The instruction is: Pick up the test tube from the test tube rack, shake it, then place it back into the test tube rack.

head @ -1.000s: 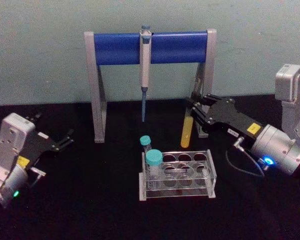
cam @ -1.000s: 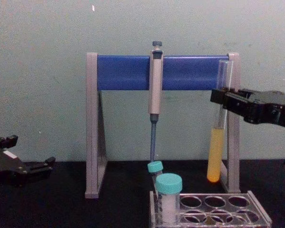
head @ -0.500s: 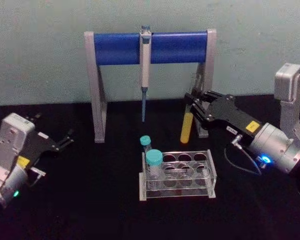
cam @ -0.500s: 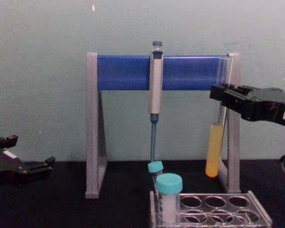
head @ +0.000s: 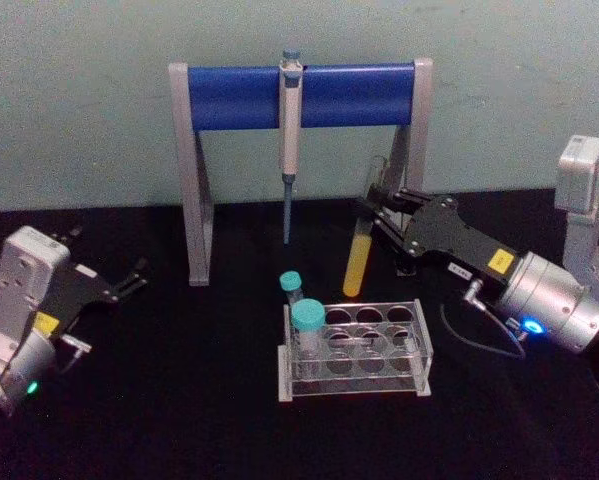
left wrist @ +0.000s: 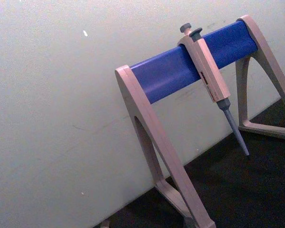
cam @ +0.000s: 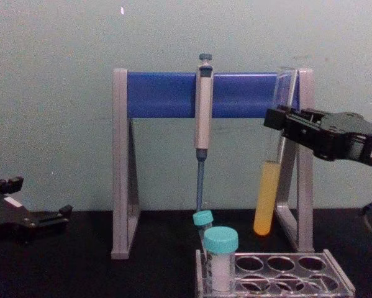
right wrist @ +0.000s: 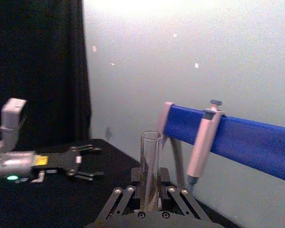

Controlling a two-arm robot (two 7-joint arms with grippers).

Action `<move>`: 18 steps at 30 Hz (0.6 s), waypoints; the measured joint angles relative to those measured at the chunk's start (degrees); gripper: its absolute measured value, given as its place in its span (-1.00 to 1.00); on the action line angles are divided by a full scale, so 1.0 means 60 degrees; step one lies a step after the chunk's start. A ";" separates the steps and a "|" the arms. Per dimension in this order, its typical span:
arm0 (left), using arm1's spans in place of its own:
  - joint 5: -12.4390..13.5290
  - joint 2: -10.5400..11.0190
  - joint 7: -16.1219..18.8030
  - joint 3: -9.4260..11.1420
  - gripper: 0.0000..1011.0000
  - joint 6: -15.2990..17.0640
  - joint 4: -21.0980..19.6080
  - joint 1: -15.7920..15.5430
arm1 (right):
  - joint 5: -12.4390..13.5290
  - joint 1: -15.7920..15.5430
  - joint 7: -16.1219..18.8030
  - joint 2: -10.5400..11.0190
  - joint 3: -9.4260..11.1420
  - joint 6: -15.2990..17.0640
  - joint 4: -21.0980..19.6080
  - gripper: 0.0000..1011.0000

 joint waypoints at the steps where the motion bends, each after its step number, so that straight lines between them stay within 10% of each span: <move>1: 0.0000 0.0000 0.0000 0.0000 0.98 0.0000 0.0000 0.0000 | 0.0119 0.0005 0.0232 0.0093 -0.0030 -0.0030 0.0001 -0.55; 8: 0.0000 0.0000 0.0000 0.0000 0.98 0.0000 0.0000 0.0000 | 0.0536 -0.0033 0.0903 0.0686 -0.0093 0.0046 -0.0183 -0.55; 18: 0.0000 0.0000 0.0000 0.0000 0.98 0.0000 0.0000 -0.0001 | 0.0338 -0.0283 0.0382 0.1571 0.0045 0.0375 -0.0800 -0.55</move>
